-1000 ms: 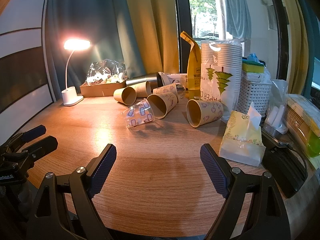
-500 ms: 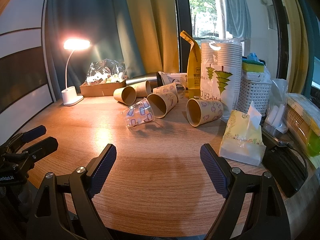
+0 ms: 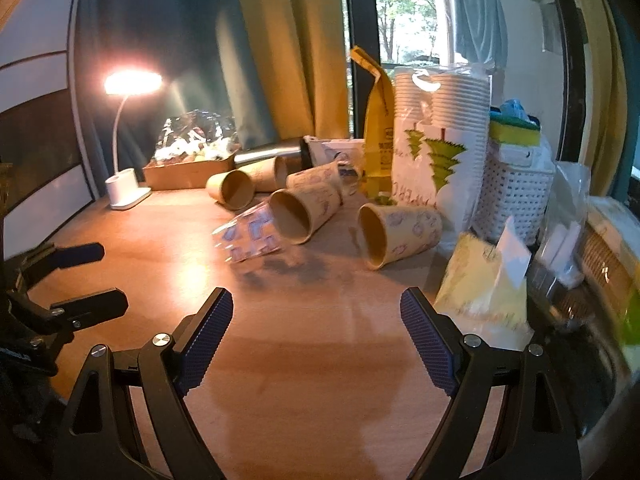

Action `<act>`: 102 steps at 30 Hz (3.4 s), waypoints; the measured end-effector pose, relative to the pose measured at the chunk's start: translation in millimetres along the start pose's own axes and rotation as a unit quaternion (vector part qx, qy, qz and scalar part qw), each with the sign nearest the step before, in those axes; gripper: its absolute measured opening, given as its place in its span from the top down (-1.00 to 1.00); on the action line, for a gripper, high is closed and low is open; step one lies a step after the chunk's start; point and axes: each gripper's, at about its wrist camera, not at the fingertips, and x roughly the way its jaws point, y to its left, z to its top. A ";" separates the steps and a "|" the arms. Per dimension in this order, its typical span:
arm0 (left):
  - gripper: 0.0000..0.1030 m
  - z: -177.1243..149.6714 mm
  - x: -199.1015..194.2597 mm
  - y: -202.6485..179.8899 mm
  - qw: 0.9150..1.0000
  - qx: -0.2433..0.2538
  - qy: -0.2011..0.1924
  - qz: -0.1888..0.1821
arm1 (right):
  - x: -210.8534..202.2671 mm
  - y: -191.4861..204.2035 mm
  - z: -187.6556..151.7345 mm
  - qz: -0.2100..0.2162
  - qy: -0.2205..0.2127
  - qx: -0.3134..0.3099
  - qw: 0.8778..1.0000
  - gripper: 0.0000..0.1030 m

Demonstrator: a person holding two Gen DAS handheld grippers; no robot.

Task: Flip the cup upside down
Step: 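Move the left tool to the upside-down floral paper cup and close on it, then lift the floral cup with the left tool while the right tool grasps its base, then open the left tool and hold the cup upright in the right tool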

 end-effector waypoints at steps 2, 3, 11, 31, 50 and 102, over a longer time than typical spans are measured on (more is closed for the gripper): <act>-0.93 19.9 14.0 -3.8 1.000 0.011 0.014 -0.016 | 6.4 -8.9 7.1 -0.009 -0.002 0.000 1.000 -0.71; -0.93 31.7 23.3 -5.9 0.999 0.015 0.024 -0.028 | 10.0 -14.7 10.8 -0.014 -0.003 0.001 1.000 -0.71; -0.93 109.5 93.4 -43.5 0.993 0.101 0.045 -0.049 | 39.8 -64.0 31.0 -0.048 0.014 0.058 0.997 -0.71; -0.93 154.9 234.1 -134.8 0.960 0.217 0.167 -0.058 | 30.4 -165.2 36.0 -0.034 -0.051 0.163 0.985 -0.69; -0.30 131.7 199.7 -137.5 0.961 0.222 0.142 -0.086 | -5.9 -138.3 37.4 -0.025 -0.078 0.139 0.987 -0.69; -0.31 -85.0 -47.9 -15.1 0.984 -0.050 -0.109 -0.132 | 33.9 78.5 -20.3 0.372 0.178 0.193 0.891 -0.20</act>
